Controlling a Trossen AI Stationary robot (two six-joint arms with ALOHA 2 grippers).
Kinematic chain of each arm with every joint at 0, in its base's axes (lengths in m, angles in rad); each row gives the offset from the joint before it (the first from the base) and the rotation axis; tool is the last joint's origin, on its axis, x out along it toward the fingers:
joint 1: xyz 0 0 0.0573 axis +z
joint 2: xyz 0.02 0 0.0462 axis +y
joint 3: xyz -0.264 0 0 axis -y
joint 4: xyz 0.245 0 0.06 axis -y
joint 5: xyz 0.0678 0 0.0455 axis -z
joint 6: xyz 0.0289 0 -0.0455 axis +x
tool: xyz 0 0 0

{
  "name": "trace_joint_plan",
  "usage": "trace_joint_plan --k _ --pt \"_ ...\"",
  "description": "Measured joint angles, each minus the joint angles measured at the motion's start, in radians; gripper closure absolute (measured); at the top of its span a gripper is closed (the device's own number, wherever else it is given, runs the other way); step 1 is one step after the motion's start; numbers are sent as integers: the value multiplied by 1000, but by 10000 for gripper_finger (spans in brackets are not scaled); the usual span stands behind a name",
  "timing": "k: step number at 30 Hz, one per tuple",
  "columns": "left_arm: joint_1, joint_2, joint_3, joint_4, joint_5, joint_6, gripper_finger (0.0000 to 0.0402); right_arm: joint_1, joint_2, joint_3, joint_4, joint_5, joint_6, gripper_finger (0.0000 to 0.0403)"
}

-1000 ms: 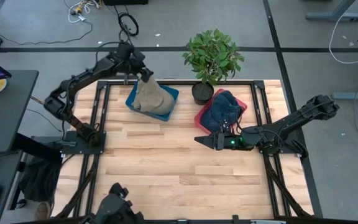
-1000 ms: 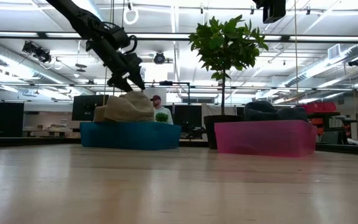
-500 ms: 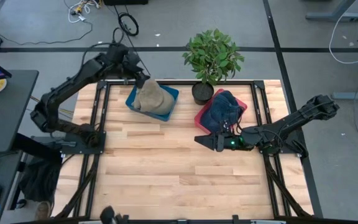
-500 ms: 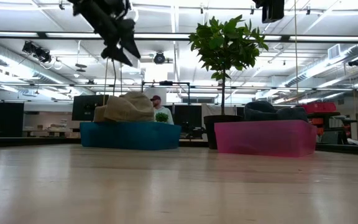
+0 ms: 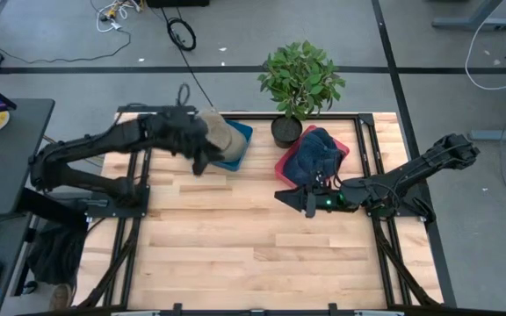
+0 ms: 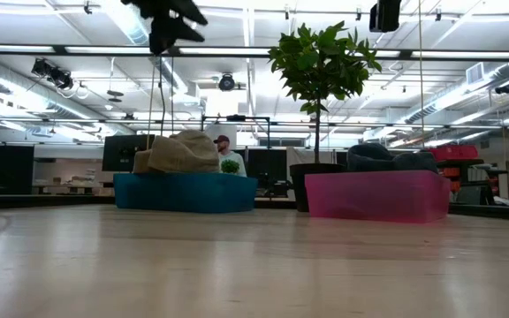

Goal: Pick & Place hat
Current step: Return to Home Position

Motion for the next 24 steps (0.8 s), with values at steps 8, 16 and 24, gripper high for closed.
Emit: trace_joint_plan --k 8,16,24 --pt "-292 0 -75 172 -14 -27 362 10 0 0 -9 -61 -23 396" --pt "-534 0 -84 323 -142 -70 396 25 0 0 -17 -43 -13 386" --pt "-656 -47 -83 332 -247 -17 396 25 0 0 -18 -51 59 394"
